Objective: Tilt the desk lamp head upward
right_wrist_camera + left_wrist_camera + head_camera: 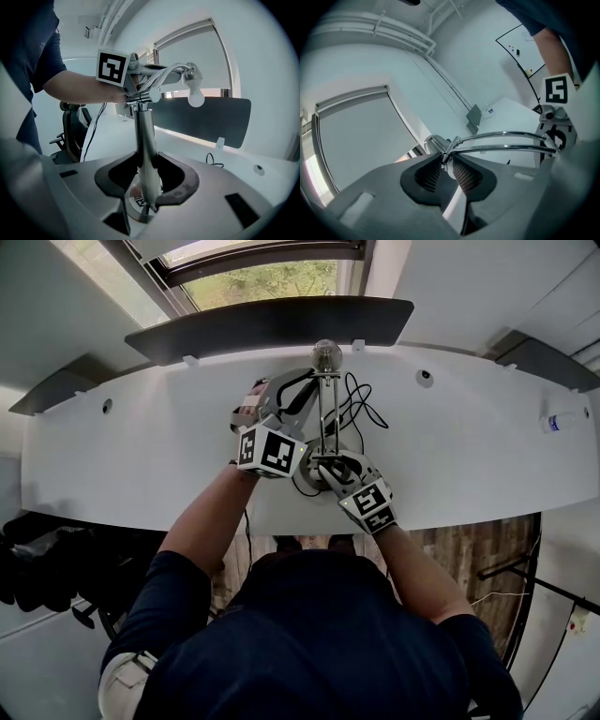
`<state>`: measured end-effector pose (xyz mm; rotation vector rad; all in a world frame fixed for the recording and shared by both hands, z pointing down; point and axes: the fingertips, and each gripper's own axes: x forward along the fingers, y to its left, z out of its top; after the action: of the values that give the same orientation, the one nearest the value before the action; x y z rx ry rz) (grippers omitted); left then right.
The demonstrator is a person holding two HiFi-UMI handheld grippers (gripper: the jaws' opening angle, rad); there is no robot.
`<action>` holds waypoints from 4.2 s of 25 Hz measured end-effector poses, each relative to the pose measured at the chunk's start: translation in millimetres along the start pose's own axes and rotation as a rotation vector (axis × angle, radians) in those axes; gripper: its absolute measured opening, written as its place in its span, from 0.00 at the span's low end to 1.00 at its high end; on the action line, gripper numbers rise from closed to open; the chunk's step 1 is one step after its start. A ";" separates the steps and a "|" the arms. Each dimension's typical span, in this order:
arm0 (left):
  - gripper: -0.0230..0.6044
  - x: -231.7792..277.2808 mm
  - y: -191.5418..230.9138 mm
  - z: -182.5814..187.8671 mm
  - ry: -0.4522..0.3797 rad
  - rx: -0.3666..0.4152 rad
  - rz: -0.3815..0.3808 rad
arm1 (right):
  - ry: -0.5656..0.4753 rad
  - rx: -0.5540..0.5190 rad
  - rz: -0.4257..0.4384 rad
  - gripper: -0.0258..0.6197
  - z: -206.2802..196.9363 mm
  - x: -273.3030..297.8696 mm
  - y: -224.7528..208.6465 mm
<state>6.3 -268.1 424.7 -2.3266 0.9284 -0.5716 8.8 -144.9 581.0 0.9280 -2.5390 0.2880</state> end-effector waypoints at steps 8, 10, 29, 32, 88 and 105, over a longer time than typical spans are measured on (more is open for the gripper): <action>0.15 -9.9 6.3 19.1 -0.042 0.000 0.009 | 0.009 -0.004 0.000 0.25 0.3 1.3 -1.5; 0.14 -13.1 8.1 22.1 -0.050 -0.012 0.016 | 0.015 -0.007 -0.002 0.25 -0.1 1.7 -1.4; 0.13 -34.8 7.4 45.8 -0.068 -0.001 0.030 | 0.075 -0.042 0.008 0.25 -3.1 4.0 2.5; 0.13 -36.7 8.5 47.0 -0.066 -0.001 0.026 | 0.094 -0.043 0.012 0.26 -3.5 6.5 2.1; 0.05 -140.3 -58.7 74.3 -0.139 -0.562 -0.082 | -0.243 0.010 0.037 0.16 122.5 -97.7 51.1; 0.05 -154.5 -93.3 73.1 -0.161 -0.718 -0.173 | -0.310 0.027 0.061 0.06 125.0 -103.6 65.7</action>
<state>-10.6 -75.4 402.4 -3.0562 0.9670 -0.1043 -2.0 -77.8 419.6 0.9712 -2.8563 0.2100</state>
